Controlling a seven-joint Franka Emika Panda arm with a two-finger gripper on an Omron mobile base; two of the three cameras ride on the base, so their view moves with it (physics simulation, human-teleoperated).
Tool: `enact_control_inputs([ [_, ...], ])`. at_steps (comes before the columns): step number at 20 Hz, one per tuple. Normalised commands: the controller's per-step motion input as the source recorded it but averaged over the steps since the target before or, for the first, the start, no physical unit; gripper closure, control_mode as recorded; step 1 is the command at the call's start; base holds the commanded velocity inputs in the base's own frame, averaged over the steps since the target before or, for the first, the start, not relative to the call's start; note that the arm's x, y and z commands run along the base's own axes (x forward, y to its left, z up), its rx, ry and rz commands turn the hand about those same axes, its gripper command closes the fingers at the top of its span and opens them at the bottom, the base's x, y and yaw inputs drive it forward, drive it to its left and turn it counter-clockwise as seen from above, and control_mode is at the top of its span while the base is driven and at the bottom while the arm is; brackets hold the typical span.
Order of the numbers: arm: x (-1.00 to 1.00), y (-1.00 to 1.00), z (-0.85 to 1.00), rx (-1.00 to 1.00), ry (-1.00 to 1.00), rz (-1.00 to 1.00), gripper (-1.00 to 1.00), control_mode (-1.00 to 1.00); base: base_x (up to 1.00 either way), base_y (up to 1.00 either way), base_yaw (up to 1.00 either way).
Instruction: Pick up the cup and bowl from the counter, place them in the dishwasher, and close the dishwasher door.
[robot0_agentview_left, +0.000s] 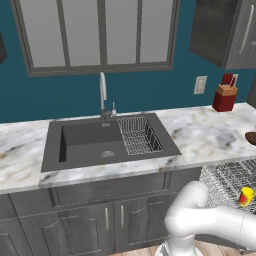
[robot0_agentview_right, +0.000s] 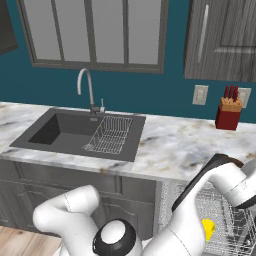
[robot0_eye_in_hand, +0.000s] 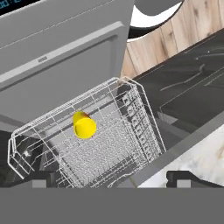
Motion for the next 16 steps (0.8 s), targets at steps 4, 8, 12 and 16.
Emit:
enact_control_inputs([
  [4, 0.19, 0.00, 0.05, 0.00, -0.08, 0.00, -1.00, -1.00, 0.00, 0.00, 0.00],
  [8, 0.29, 0.00, 0.00, 0.00, -0.09, -0.01, -1.00, -1.00, 0.00, 0.00, 0.00],
  [12, 0.38, -0.02, 0.00, 0.00, -0.08, -0.04, -1.00, -1.00, 0.00, 0.00, 0.00],
  [16, 0.43, -0.11, 0.00, 0.00, -0.06, -0.03, -1.00, -1.00, 0.00, 0.00, 0.00],
])
